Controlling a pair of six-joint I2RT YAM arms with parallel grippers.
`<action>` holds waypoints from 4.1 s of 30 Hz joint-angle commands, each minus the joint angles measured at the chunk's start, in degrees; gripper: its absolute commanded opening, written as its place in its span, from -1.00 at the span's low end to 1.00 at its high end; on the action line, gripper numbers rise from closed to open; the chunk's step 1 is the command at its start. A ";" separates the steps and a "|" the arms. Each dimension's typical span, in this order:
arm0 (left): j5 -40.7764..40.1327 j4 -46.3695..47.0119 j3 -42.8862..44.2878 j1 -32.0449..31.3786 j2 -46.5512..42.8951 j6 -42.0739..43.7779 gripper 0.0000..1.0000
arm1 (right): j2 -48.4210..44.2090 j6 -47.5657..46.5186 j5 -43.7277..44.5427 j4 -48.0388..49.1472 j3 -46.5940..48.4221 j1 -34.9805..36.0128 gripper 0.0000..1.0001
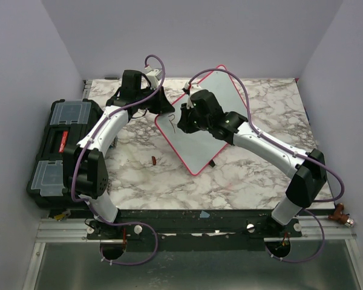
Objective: Write a sentence on the whiteboard
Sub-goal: Write on the whiteboard at the whiteboard stand.
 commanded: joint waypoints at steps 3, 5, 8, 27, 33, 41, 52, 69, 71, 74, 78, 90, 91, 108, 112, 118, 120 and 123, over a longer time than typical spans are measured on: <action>-0.78 -2.12 -0.29 -1.32 -2.38 4.76 -1.00 | 1.61 0.25 6.62 -4.57 -1.53 0.15 -0.99; -0.79 -2.12 -0.30 -1.31 -2.32 4.76 -1.00 | 1.42 0.24 7.23 -5.02 -1.97 0.15 -0.99; -0.88 -2.16 -0.30 -1.34 -2.31 4.76 -1.00 | 1.02 0.23 7.83 -5.38 -2.83 0.14 -0.99; -0.92 -2.23 -0.26 -1.34 -2.30 4.76 -1.00 | -0.14 -0.52 -3.42 -5.20 -5.13 0.19 -0.99; -0.91 -2.21 -0.26 -1.34 -2.08 4.76 -1.00 | -0.27 -0.57 -7.98 -4.65 -4.86 0.16 -0.99; -0.92 -2.28 -0.16 -1.34 -2.01 4.85 -1.00 | -0.82 -0.61 -9.29 -4.49 -3.99 0.21 -0.98; -1.27 -2.38 -0.51 -1.34 -2.24 4.93 -1.00 | -7.78 -0.13 0.47 -0.74 -8.10 0.19 -0.99; -1.44 -2.52 -1.14 -1.43 -3.45 4.93 -1.00 | -10.52 -4.15 7.57 0.19 -7.03 -1.68 -0.99; -1.71 -2.61 -1.10 -1.56 -3.54 5.02 -1.00 | -10.13 -4.82 7.35 0.26 -6.22 -2.03 -0.99; -1.83 -3.25 -0.69 -1.60 -3.43 5.28 -1.00 | -9.51 -5.73 7.30 0.63 -5.60 -2.72 -0.99; -2.11 -3.14 -0.74 -1.69 -3.38 5.42 -1.00 | -8.50 -6.43 6.31 0.93 -4.78 -3.92 -0.99; -1.67 -3.13 -0.30 -1.88 -3.10 5.29 -1.00 | -5.46 -7.79 -1.68 3.11 -1.91 -4.34 -0.99; -1.67 -3.11 -0.37 -1.94 -3.12 5.36 -1.00 | -5.04 -7.77 -1.87 3.11 -1.53 -4.34 -0.99; -2.01 -3.20 -0.32 -1.96 -3.21 5.24 -1.00 | -1.29 -6.98 -3.37 4.11 -0.15 -4.34 -0.99; -2.02 -3.24 -0.30 -1.95 -3.23 5.29 -1.00 | -1.20 -7.06 -3.31 4.22 -0.91 -4.34 -0.99; -2.02 -3.23 -0.29 -1.96 -3.23 5.29 -1.00 | -1.38 -7.34 -2.81 4.06 -2.78 -4.34 -0.99; -2.02 -3.23 -0.25 -1.96 -3.15 5.29 -1.00 | -1.54 -7.22 -2.80 4.01 -3.50 -4.37 -0.99; -2.02 -3.24 -0.29 -1.95 -3.10 5.29 -1.00 | -1.88 -7.29 -2.64 3.86 -4.53 -4.34 -0.99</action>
